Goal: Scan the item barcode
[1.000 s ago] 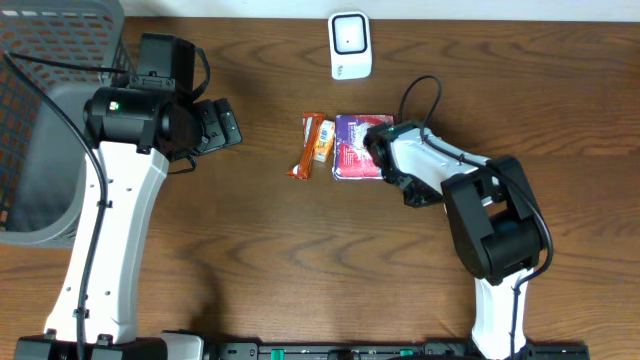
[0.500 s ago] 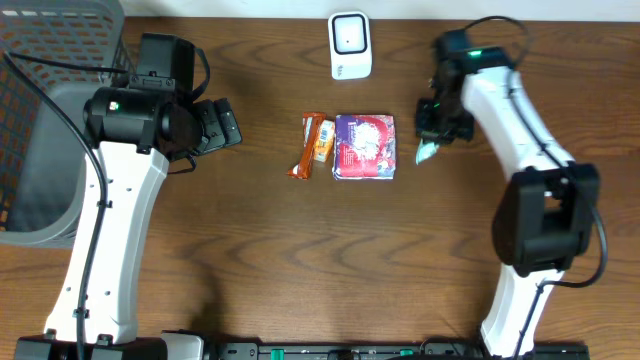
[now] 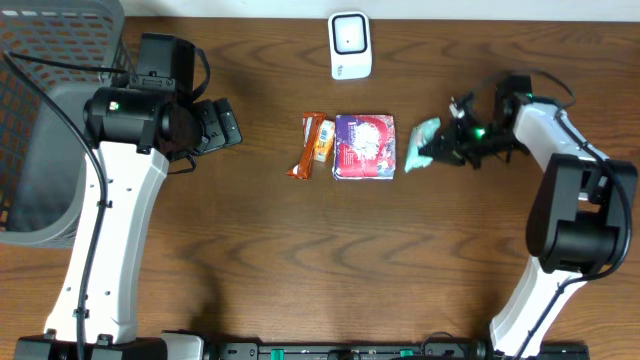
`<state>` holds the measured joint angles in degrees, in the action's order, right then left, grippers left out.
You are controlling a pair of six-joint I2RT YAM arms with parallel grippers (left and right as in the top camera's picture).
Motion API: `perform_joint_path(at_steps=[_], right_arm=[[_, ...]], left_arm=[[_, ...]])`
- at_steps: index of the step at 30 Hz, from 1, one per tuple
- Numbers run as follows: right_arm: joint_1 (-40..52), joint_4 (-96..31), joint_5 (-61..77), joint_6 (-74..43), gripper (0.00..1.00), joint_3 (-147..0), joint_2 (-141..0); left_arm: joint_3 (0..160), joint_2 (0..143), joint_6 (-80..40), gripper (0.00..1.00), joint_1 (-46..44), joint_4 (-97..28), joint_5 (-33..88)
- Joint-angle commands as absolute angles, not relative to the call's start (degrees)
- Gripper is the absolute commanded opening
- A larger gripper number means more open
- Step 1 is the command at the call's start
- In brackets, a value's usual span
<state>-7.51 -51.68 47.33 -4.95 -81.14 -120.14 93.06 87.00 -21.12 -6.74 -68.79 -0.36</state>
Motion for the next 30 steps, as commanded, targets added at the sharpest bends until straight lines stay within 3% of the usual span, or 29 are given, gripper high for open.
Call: perform_joint_path(at_steps=[1,6,8,9,10,13,18,30], right_arm=[[-10.7,-55.1,41.4,-4.4,0.05,-80.9,-118.9],[-11.6,-62.0,26.8,-5.7,0.17,-84.9,-116.0],[-11.3,-63.8,24.5,-5.7,0.39,-86.6,-114.7],[-11.0,-65.1,23.1,-5.7,0.58,-87.8,-113.6],[-10.7,-65.8,22.0,-5.7,0.70,-88.6,-112.9],[-9.7,-67.1,18.6,-5.8,0.78,-90.1,-111.2],[-7.7,-66.3,13.1,-12.1,0.77,-90.2,-110.6],[-1.6,-53.8,7.6,-24.8,0.45,-83.5,-110.8]], left_arm=[[93.1,86.5,-20.8,0.98,-6.5,-69.0,-0.9],[93.1,86.5,-20.8,0.98,-6.5,-69.0,-0.9],[93.1,86.5,-20.8,0.98,-6.5,-69.0,-0.9],[93.1,86.5,-20.8,0.98,-6.5,-68.9,-0.9],[93.1,86.5,-20.8,0.98,-6.5,-68.9,-0.9],[93.1,86.5,-20.8,0.98,-6.5,-69.0,-0.9],[93.1,86.5,-20.8,0.98,-6.5,-69.0,-0.9],[93.1,86.5,-20.8,0.98,-6.5,-68.9,-0.9]])
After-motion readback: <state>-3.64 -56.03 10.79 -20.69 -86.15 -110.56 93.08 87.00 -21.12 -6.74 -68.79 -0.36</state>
